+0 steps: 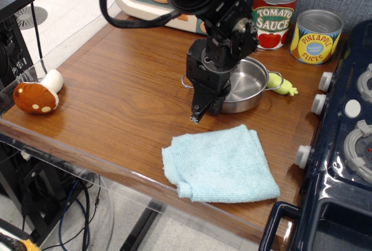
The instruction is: Move the pan behind the blue cloth.
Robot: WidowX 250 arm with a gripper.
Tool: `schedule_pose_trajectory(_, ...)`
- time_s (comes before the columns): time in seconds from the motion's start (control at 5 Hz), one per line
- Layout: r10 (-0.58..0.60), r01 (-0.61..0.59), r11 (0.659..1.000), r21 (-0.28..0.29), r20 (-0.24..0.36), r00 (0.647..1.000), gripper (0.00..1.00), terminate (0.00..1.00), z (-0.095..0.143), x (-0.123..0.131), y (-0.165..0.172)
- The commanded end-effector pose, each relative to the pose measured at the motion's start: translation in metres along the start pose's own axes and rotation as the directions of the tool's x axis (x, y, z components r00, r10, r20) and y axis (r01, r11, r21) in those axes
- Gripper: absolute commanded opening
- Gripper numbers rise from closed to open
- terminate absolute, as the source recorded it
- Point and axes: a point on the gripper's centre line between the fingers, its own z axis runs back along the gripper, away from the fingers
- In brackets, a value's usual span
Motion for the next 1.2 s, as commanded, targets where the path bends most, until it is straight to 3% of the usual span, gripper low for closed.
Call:
schedule_pose_trajectory(0.0,-0.038,0.037,0.999,0.016,0.025,0.999,1.00,0.00,0.003,0.007,0.016)
schedule_pose_trajectory(0.4,0.000,0.000,1.000,0.002,0.024,1.000,1.00,0.00,0.018,0.016,0.009)
schedule_pose_trajectory(1.0,0.102,-0.107,0.983,-0.147,-0.040,0.994,1.00,0.00,0.094,0.054,-0.006)
